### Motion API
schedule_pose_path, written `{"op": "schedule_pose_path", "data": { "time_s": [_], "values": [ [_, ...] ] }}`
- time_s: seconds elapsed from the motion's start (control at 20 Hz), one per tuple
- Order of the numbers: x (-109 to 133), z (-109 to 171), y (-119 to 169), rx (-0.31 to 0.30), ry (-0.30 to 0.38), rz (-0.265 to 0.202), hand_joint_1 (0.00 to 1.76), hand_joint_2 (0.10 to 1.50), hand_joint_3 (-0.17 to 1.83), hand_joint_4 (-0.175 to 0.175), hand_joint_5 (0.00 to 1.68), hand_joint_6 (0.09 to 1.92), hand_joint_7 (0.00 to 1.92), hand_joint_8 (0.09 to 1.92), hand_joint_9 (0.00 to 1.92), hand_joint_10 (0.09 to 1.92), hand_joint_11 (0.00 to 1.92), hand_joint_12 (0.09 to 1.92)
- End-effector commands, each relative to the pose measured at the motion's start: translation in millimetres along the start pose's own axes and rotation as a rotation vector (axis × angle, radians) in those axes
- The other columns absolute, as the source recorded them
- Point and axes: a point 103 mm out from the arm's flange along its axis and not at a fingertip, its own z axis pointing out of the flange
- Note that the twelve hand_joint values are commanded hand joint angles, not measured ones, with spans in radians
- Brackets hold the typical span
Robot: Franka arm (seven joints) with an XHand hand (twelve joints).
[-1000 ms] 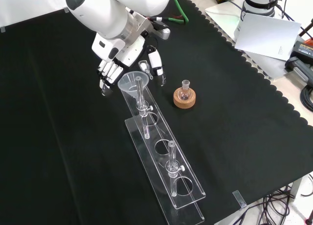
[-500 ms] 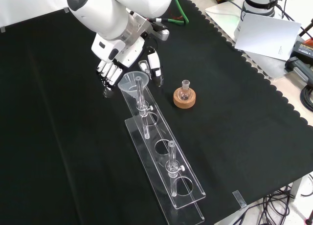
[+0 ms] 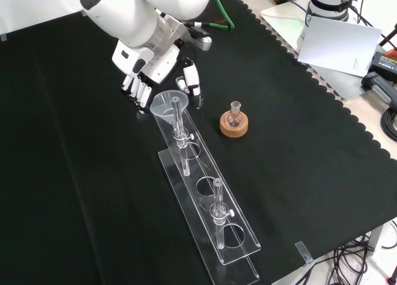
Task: Pick up the funnel from the transparent funnel stand.
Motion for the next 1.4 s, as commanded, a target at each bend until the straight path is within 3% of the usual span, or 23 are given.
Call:
{"op": "schedule_pose_path", "data": {
  "time_s": [0.05, 0.5, 0.9, 1.2, 1.4],
  "values": [
    [1, 2, 0, -0.002, 0.027, -0.005, 0.69, 0.72, 0.05, -0.026, 0.47, 0.09, 0.57, 0.63, 0.46, 0.70, 0.15, 1.52],
    [7, 0, -3, -0.054, 0.042, -0.021, 0.73, 0.73, 0.09, -0.021, 0.60, 0.09, 0.73, 0.66, 0.63, 0.59, 0.21, 1.48],
    [2, -3, -10, -0.147, 0.082, -0.007, 0.77, 0.72, 0.16, -0.005, 0.71, 0.12, 0.86, 0.70, 0.79, 0.50, 0.30, 1.42],
    [2, -12, -22, -0.177, 0.064, -0.022, 0.80, 0.62, 0.40, 0.004, 0.65, 0.45, 0.93, 0.71, 0.88, 0.40, 0.36, 1.39],
    [3, -27, -34, -0.191, 0.046, -0.036, 0.80, 0.59, 0.47, 0.003, 0.61, 0.56, 0.94, 0.72, 0.89, 0.40, 0.37, 1.39]
  ]
}}
